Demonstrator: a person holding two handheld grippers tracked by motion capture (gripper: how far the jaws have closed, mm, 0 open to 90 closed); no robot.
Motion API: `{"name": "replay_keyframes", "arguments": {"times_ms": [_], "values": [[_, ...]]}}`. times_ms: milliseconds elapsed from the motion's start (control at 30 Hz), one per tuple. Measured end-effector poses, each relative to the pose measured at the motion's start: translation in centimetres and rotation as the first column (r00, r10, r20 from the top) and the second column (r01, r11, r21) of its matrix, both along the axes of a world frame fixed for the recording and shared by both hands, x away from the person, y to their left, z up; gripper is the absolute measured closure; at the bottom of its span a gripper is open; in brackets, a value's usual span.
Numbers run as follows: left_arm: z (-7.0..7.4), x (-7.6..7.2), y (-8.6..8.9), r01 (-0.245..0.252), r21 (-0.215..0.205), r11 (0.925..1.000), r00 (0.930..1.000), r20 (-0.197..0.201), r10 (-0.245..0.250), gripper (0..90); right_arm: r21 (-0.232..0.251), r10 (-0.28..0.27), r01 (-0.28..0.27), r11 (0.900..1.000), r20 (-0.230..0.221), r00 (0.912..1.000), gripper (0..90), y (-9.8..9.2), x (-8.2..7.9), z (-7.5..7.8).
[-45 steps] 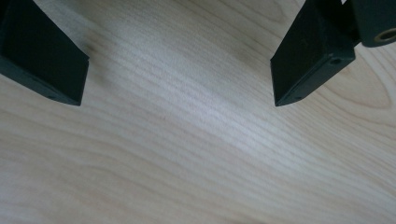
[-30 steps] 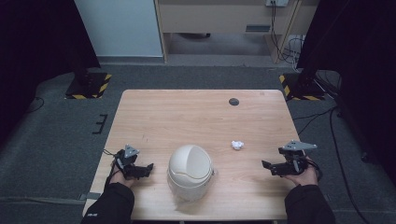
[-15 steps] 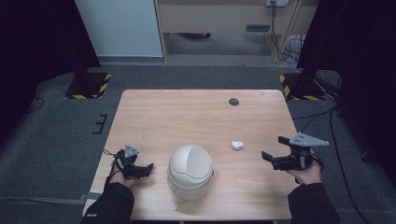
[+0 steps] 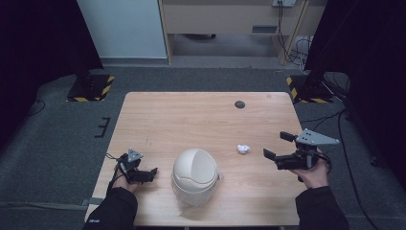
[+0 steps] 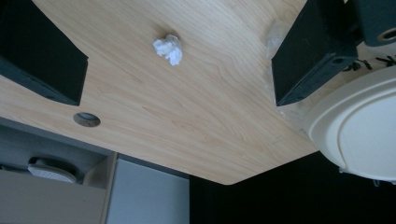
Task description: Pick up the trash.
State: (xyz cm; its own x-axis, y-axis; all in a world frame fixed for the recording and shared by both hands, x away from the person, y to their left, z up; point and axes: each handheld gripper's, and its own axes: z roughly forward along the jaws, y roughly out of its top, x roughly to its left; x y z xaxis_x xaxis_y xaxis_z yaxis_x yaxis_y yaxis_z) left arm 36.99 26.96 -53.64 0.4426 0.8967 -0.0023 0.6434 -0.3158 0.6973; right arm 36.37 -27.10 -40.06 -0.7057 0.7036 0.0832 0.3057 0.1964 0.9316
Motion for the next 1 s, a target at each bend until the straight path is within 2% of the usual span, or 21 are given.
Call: {"name": "replay_keyframes", "arguments": {"times_ms": [200,367,700,1000], "values": [[0.0,0.0,0.0,0.0,0.0,1.0,1.0,0.0,0.0,0.0,0.021,0.044,-0.044,0.999,0.018,0.9989,4.3,1.4,0.1,1.0],[0.0,0.0,0.0,0.0,0.0,1.0,1.0,0.0,0.0,0.0,0.011,0.076,-0.076,0.997,0.033,0.9966,4.2,3.0,0.5,2.0],[0.0,0.0,0.0,0.0,0.0,1.0,1.0,0.0,0.0,0.0,-0.006,0.128,-0.128,0.992,0.041,0.9909,4.1,5.7,1.4,2.9],[0.0,0.0,0.0,0.0,0.001,1.0,1.0,0.0,0.0,0.0,-0.004,0.171,-0.171,0.985,0.055,0.9837,4.0,7.9,1.8,4.0]]}}
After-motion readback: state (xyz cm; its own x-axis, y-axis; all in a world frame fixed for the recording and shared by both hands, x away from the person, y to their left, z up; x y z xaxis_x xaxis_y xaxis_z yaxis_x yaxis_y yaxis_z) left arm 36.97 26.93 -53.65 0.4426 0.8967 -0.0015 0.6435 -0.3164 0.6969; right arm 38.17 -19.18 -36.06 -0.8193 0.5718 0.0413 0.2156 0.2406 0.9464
